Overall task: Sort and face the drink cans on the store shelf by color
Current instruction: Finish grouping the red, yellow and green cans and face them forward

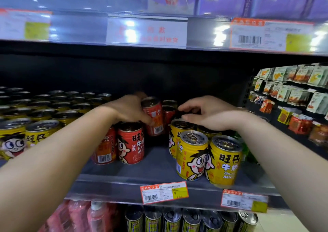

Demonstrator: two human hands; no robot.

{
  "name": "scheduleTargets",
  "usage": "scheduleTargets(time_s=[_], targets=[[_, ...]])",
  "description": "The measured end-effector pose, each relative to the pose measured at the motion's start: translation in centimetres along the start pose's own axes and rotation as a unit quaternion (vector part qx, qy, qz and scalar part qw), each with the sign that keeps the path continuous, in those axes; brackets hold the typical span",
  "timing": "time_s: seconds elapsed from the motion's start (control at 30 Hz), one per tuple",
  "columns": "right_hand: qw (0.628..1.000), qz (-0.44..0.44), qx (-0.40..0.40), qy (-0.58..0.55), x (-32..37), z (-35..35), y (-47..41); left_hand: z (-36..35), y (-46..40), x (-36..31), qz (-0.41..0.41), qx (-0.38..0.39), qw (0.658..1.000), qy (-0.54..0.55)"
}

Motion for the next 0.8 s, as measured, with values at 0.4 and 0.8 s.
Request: scheduleTargets(time_s=[0.4,0.8], targets=[[0.999,0.039,0.026,0.018,-0.7,-1.7,4.6,-1.2,1.2,-1.5,0.037,0.115,0.978,-0.169],[0.997,0.054,-0.049,-0.005,-5.2,0.3,7.1,-5.1,5.1,-6.1,-0.131,-0.043,0.988,-0.072]])
Point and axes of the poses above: each hand's wrist, its own y-axis away from the middle knuckle, its own z-axis out of the back of the hand, x = y × z, the point moved 1 cm from there along -y, towards the middle knuckle, and after that the axes turned 1 degree about x, right-handed, at the moved point
